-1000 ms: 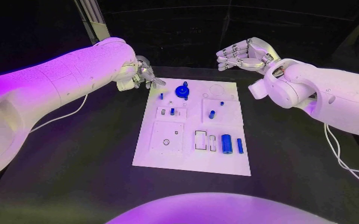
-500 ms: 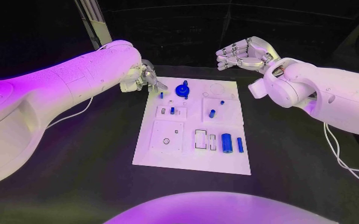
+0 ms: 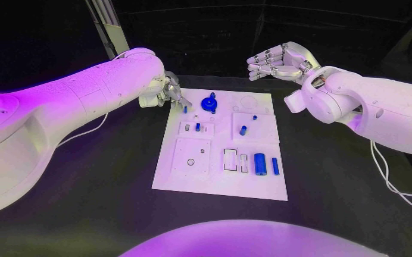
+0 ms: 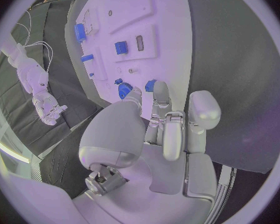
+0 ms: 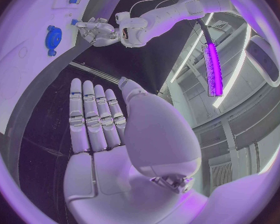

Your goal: Assemble the parts on the task board

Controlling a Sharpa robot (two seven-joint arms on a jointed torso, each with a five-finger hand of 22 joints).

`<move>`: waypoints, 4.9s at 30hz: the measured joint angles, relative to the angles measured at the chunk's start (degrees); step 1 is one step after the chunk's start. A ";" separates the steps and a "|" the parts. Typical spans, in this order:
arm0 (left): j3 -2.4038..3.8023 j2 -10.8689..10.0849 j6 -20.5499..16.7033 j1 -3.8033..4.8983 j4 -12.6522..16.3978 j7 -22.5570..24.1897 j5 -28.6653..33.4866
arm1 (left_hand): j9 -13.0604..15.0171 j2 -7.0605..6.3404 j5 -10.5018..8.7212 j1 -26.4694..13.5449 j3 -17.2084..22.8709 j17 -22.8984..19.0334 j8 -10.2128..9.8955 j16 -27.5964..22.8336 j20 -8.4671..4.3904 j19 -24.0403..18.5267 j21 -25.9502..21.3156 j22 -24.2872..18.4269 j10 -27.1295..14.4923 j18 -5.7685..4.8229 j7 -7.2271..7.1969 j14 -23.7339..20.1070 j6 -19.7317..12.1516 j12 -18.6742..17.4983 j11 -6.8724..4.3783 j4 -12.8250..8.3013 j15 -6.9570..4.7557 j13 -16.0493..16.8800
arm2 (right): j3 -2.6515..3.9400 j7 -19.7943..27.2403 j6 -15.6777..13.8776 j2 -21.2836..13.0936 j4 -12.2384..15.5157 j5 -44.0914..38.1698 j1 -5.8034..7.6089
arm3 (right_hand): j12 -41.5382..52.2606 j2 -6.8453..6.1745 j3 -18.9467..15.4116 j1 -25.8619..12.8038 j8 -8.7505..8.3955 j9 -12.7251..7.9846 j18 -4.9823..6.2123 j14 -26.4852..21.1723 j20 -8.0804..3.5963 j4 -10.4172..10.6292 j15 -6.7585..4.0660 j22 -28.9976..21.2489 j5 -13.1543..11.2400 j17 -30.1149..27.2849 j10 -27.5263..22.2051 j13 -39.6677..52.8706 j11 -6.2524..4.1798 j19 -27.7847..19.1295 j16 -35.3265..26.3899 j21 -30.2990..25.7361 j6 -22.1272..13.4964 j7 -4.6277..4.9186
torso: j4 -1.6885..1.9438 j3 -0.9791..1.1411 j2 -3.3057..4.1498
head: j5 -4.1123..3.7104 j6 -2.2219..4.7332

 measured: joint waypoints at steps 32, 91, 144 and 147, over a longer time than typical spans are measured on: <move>-0.20 1.32 -0.49 -0.42 -1.07 0.07 -1.00 | -0.21 0.36 0.00 0.85 0.15 0.00 -0.01 0.10 0.00 0.00 0.00 0.04 0.00 0.00 -0.09 0.00 0.07 0.00 0.01 -0.14 0.00 -0.10 | 0.00 0.00 0.06 0.16 0.06 0.00 0.00 | 0.00 0.00 0.00 0.00 0.00 0.00 0.00 0.00 0.00 0.00 0.00 0.02 0.00 0.01 0.00 0.00 0.00 0.00 0.00 0.00 0.00 0.00 | 0.00 -0.01 0.05 | -0.11 -0.19; -0.28 -10.47 -9.29 -0.15 17.52 0.91 -1.15 | 0.14 -5.24 5.04 4.31 25.93 0.00 3.33 0.10 -0.63 0.62 0.85 1.94 2.70 0.01 -0.19 0.00 -0.23 -4.22 -0.02 -10.09 -0.83 -3.87 | -0.01 -0.02 0.47 0.18 -0.61 0.00 0.00 | 0.00 0.00 -0.16 0.00 0.00 0.00 0.00 0.00 0.00 -0.16 0.00 -0.15 0.00 -0.23 0.00 0.00 0.00 0.00 0.00 -0.22 0.00 0.00 | 0.44 -0.07 -0.32 | -0.18 -0.44; -3.12 -15.71 -14.79 -1.61 29.41 0.36 -0.24 | 0.20 -5.85 5.29 3.04 27.35 0.00 3.72 0.10 -0.61 1.02 1.10 2.05 3.09 0.01 -0.45 0.00 0.06 -4.22 0.18 -11.19 -0.82 -3.90 | -0.05 0.01 1.02 0.97 -1.66 0.00 -0.03 | 0.00 0.00 -0.16 0.00 0.00 0.00 0.00 0.00 0.00 -0.15 0.00 -0.13 0.19 -0.26 0.00 0.00 0.00 0.00 0.00 -0.22 0.00 0.00 | 0.52 -0.10 -0.40 | -0.10 -1.23; -3.18 -15.55 -14.62 -1.54 29.30 0.26 -0.22 | 0.29 -5.85 5.25 3.04 27.35 0.00 3.72 0.10 -0.61 1.02 1.10 2.06 4.46 0.01 -0.40 0.00 0.02 -4.22 -0.90 -11.20 -0.82 -3.90 | -0.05 0.01 1.03 0.97 -1.66 0.00 -0.03 | 0.00 0.00 -0.16 0.00 0.00 0.00 0.00 0.00 0.00 -0.16 0.00 -0.13 0.19 -0.25 0.00 0.00 0.00 0.00 0.00 -0.22 0.00 0.00 | 0.52 -0.10 -0.39 | -0.07 -1.26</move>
